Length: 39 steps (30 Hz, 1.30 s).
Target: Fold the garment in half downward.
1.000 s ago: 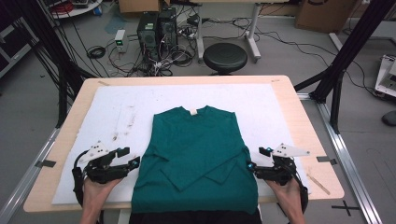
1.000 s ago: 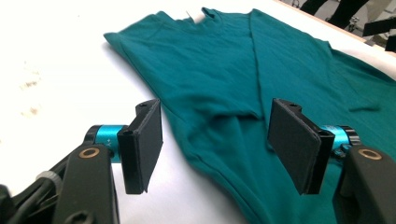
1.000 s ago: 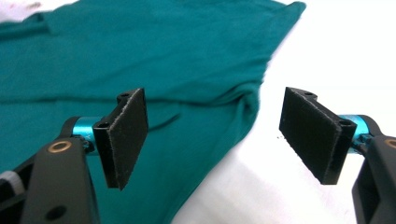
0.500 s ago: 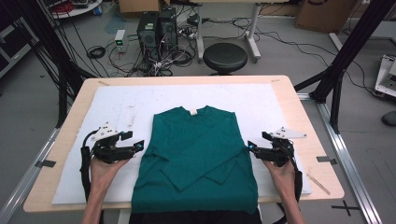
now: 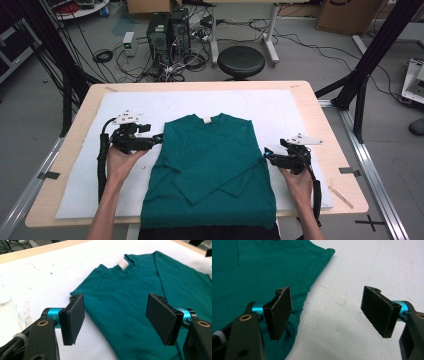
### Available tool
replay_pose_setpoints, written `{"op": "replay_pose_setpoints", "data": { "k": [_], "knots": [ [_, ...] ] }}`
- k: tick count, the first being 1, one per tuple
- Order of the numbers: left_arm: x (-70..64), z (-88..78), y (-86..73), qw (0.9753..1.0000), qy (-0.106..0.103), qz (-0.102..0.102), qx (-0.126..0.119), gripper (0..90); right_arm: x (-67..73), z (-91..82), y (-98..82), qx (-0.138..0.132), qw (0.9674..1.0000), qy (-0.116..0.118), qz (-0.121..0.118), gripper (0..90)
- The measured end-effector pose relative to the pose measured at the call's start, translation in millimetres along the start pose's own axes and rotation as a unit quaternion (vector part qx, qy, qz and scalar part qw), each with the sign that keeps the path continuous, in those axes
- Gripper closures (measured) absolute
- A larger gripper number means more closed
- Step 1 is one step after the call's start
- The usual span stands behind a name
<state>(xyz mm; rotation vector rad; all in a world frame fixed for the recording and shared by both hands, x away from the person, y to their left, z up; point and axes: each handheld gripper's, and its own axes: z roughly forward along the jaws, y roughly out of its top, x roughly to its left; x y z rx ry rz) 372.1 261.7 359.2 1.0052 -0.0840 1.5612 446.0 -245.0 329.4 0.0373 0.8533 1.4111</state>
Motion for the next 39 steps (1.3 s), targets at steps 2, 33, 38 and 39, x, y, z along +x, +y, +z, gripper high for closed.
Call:
{"op": "replay_pose_setpoints", "data": {
  "k": [2, 33, 38, 39],
  "knots": [
    [3.0, 4.7, 5.0, 1.0000, -0.002, -0.003, 0.005, 31.2, -1.2, 1.1, -0.2, 0.002, 1.0000, 0.002, 0.002, 25.6],
    [51.0, 103.1, -3.3, 0.9944, 0.048, -0.042, 0.084, 40.8, -1.0, 3.8, -5.4, 0.019, 0.9997, 0.001, 0.011, 26.6],
    [47.0, 106.5, -3.9, 0.9947, 0.056, -0.021, 0.084, 43.1, -0.4, 4.6, -5.2, 0.023, 0.9997, 0.001, 0.009, 26.6],
    [46.3, 106.8, -4.1, 0.9950, 0.054, -0.019, 0.083, 44.7, -0.1, 4.7, -5.2, 0.024, 0.9997, 0.002, 0.009, 26.6]
  ]
}}
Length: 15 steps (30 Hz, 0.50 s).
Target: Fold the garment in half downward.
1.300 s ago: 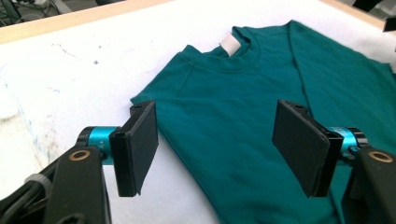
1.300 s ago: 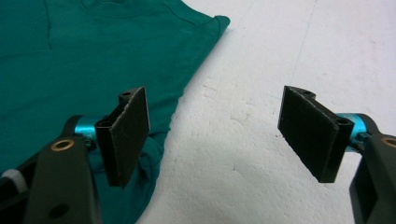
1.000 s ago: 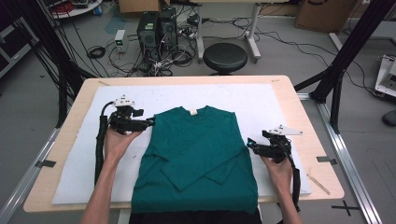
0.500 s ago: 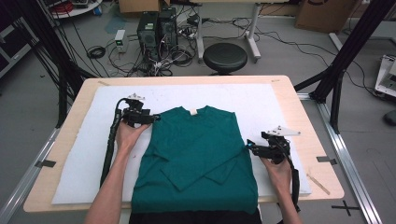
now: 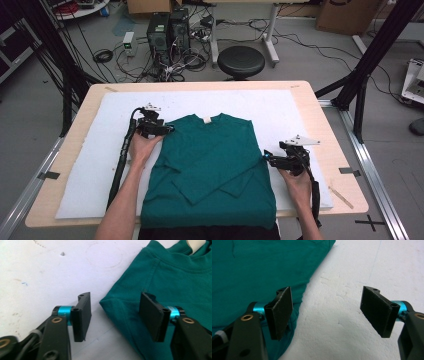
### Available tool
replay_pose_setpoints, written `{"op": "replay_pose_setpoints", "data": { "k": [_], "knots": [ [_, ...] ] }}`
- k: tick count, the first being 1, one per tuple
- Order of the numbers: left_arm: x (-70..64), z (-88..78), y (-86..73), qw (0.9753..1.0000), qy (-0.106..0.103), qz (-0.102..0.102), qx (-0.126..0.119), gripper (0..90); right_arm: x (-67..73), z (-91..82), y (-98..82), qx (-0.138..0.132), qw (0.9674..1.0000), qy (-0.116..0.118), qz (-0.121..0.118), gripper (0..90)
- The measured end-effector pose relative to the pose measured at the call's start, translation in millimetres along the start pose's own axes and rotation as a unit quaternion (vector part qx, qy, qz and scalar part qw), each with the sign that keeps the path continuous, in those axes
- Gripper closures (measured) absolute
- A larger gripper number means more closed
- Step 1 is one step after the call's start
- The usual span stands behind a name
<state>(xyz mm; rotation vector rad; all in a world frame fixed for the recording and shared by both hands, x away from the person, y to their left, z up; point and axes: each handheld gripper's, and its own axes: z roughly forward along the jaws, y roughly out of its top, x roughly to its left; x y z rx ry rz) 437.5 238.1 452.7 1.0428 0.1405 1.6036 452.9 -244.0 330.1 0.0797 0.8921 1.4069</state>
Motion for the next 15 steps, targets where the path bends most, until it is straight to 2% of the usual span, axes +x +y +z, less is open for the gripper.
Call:
{"op": "replay_pose_setpoints", "data": {
  "k": [4, 6, 8, 12, 15],
  "knots": [
    [-0.9, -0.3, -1.2, 0.9999, -0.008, 0.008, -0.003, 50.6, 1.0, 0.9, 0.1, 0.003, 1.0000, -0.003, -0.005, 26.7],
    [0.7, -0.8, -2.4, 0.9999, -0.012, 0.000, -0.009, 52.4, 1.1, 1.3, 0.1, 0.003, 1.0000, -0.005, -0.007, 26.8],
    [2.0, -1.6, -3.4, 0.9997, -0.023, -0.003, -0.011, 58.7, 1.6, 1.6, 0.2, 0.006, 0.9999, -0.005, -0.008, 26.8],
    [-1.2, -2.3, -4.9, 0.9993, -0.034, 0.012, -0.014, 71.3, 3.1, 2.4, 0.3, 0.011, 0.9998, -0.009, -0.013, 26.8],
    [1.0, -2.5, -5.4, 0.9987, -0.048, 0.005, -0.014, 76.7, 3.8, 3.0, 0.5, 0.015, 0.9997, -0.012, -0.016, 26.7]
  ]
}}
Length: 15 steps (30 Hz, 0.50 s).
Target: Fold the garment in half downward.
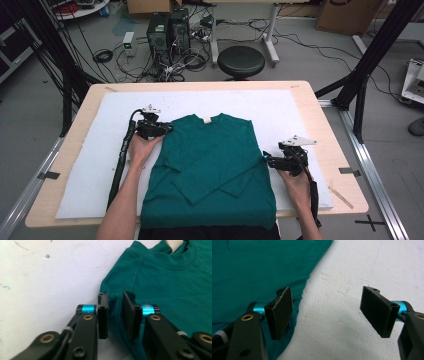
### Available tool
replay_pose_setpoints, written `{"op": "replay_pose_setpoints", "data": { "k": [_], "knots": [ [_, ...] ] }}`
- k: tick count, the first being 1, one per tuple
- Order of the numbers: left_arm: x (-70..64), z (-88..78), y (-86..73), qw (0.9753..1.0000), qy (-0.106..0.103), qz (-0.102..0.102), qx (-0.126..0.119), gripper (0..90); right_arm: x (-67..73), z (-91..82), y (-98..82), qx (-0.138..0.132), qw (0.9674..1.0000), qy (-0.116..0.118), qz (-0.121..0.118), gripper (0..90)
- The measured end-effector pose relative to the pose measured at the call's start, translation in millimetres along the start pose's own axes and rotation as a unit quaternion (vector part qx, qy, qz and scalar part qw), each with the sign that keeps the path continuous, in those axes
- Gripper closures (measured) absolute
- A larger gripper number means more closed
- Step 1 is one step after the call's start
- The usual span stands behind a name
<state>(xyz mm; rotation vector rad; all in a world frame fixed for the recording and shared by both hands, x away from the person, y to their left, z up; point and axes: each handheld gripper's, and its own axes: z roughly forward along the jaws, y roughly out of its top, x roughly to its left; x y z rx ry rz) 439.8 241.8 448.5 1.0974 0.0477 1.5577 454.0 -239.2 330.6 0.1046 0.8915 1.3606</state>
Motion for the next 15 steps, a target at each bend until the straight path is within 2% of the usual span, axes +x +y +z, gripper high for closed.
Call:
{"op": "replay_pose_setpoints", "data": {
  "k": [5, 11, 15],
  "knots": [
    [1.8, -0.5, -0.8, 0.9999, -0.011, -0.009, -0.001, 82.6, 0.5, 0.2, 0.1, 0.003, 1.0000, -0.001, 0.002, 26.7],
    [3.6, -0.1, -1.2, 0.9996, -0.017, -0.022, -0.004, 84.0, -2.6, -0.4, 0.3, -0.001, 0.9999, 0.003, 0.013, 26.6],
    [4.2, -0.2, -1.3, 0.9996, -0.017, -0.021, -0.004, 84.0, -6.9, 0.4, 1.9, 0.002, 0.9996, 0.010, 0.025, 26.6]
  ]
}}
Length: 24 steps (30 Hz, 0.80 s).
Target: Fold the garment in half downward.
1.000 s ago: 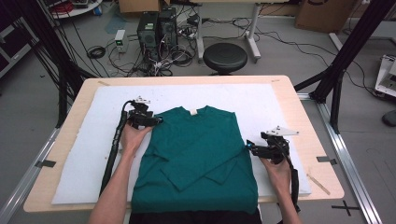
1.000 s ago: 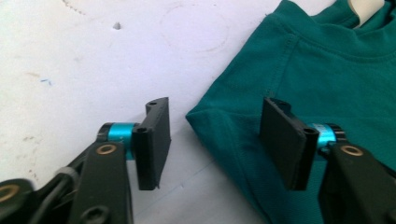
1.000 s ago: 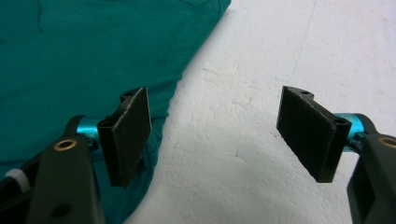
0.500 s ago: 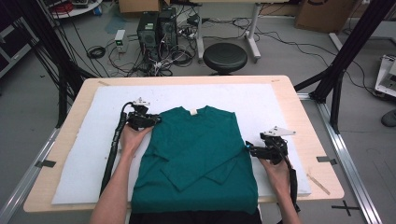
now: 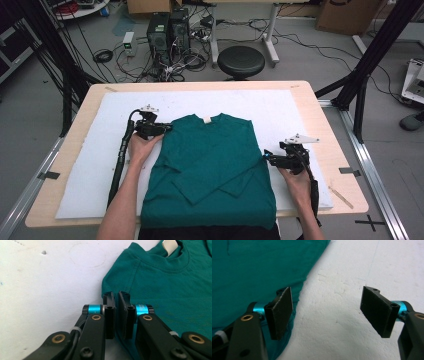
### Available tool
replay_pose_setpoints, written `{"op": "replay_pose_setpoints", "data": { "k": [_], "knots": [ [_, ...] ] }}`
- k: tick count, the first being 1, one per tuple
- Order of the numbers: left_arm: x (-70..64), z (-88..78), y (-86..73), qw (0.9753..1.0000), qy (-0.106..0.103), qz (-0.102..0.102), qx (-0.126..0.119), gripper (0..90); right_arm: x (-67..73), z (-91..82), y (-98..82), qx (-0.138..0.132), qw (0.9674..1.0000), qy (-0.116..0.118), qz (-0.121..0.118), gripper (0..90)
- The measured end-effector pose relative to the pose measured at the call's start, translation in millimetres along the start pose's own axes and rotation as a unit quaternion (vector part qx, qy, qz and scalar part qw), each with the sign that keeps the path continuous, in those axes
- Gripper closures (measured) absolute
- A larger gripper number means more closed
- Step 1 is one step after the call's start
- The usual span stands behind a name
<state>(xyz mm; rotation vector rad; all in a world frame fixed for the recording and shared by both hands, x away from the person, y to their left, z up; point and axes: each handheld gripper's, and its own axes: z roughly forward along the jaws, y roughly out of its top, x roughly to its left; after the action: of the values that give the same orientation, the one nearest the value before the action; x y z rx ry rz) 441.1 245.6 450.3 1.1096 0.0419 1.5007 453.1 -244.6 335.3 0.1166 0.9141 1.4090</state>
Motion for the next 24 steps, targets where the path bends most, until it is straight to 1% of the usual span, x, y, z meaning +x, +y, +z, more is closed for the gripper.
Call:
{"op": "replay_pose_setpoints", "data": {
  "k": [3, 4, 7, 8, 12, 14, 15, 16, 18, 20, 24],
  "knots": [
    [-0.4, 0.1, -0.1, 1.0000, 0.000, 0.000, 0.000, 83.9, -2.5, 0.0, 4.3, 0.004, 0.9999, 0.011, 0.008, 26.6],
    [-0.2, 0.1, -0.1, 1.0000, 0.000, 0.000, -0.001, 83.9, -3.1, -0.2, 6.4, 0.001, 0.9999, 0.012, 0.009, 26.7],
    [-0.9, 0.0, 0.0, 1.0000, 0.004, 0.002, 0.001, 83.9, -5.3, 2.3, 16.4, 0.002, 0.9999, 0.013, 0.009, 26.6],
    [-0.7, 0.2, -0.1, 1.0000, 0.004, -0.001, -0.001, 83.9, -6.3, 4.3, 21.1, 0.007, 0.9999, 0.014, 0.006, 26.6],
    [-0.7, 0.2, -0.2, 1.0000, 0.005, -0.002, -0.001, 83.8, -12.4, 18.0, 37.9, 0.016, 0.9996, 0.023, 0.008, 27.1],
    [-0.6, 0.2, -0.2, 1.0000, 0.005, -0.002, -0.001, 83.8, -15.8, 26.8, 44.9, 0.018, 0.9990, 0.036, 0.021, 27.0],
    [-0.6, 0.2, -0.2, 1.0000, 0.005, -0.002, -0.001, 83.8, -15.8, 26.8, 44.9, 0.018, 0.9990, 0.036, 0.021, 27.0],
    [-0.7, 0.2, -0.2, 1.0000, 0.005, -0.002, -0.001, 83.8, -16.5, 37.1, 53.4, 0.029, 0.9985, 0.040, 0.023, 27.3],
    [-0.7, 0.2, -0.3, 1.0000, 0.005, -0.002, -0.001, 83.8, -15.6, 46.1, 62.3, 0.039, 0.9980, 0.044, 0.020, 27.4],
    [-0.8, 0.2, -0.4, 1.0000, 0.006, -0.002, -0.001, 83.8, -14.9, 54.9, 71.2, 0.042, 0.9978, 0.050, 0.014, 28.6],
    [-1.1, 0.3, -0.5, 1.0000, 0.007, -0.002, -0.002, 83.7, -14.2, 71.5, 84.9, 0.060, 0.9968, 0.051, 0.010, 29.3]
  ]
}}
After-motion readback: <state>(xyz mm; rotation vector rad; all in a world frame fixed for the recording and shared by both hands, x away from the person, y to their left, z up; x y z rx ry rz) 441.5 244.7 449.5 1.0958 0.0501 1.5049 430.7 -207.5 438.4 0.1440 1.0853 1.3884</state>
